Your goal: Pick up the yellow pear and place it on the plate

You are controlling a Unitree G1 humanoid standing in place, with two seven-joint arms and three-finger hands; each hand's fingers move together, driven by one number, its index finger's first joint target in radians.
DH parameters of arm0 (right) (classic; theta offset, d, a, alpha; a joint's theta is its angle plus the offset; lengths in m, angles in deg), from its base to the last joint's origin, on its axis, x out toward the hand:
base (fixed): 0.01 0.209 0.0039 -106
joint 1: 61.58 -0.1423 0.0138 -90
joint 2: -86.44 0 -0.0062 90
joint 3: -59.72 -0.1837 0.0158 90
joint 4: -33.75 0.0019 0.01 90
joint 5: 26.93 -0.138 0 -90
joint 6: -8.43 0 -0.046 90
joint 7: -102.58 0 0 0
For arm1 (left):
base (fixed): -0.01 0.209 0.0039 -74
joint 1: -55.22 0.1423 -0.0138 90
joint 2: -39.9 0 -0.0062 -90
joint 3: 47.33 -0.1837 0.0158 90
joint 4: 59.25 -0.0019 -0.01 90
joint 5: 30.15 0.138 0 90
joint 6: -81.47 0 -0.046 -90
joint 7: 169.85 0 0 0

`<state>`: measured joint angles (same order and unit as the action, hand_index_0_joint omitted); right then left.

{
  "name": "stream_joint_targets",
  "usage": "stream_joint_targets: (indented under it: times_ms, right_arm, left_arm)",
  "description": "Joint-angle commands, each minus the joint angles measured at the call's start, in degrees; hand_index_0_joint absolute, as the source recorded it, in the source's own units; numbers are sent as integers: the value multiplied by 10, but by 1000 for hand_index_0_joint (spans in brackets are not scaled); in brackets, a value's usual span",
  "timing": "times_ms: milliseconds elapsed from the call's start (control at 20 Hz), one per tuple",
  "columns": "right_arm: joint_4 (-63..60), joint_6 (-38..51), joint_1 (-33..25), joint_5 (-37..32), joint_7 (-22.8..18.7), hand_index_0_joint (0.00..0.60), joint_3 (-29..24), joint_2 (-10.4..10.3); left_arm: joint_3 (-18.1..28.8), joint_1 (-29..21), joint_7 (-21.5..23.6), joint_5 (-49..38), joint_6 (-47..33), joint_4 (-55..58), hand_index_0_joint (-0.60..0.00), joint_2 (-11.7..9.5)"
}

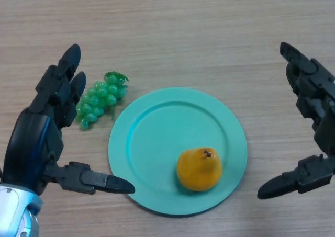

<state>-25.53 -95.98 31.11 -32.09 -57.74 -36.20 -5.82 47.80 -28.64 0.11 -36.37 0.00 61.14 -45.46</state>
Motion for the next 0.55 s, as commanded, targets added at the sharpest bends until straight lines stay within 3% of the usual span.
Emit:
stream_joint_targets:
  times_ms: [50, 350, 550]
  right_arm:
    - [62, 38, 7, -68, -30, 0, -31, 4]
    - [82, 96, 75, -76, -19, 0, -11, -16]
    - [13, 252, 103, -34, -8, 0, -2, -24]
  left_arm:
    - [10, -6, 1, -8, -119, 4, 0, -11]
    - [12, 57, -33, -72, -157, 32, 0, -4]
    - [-8, 77, -40, -54, -275, -38, 0, 4]
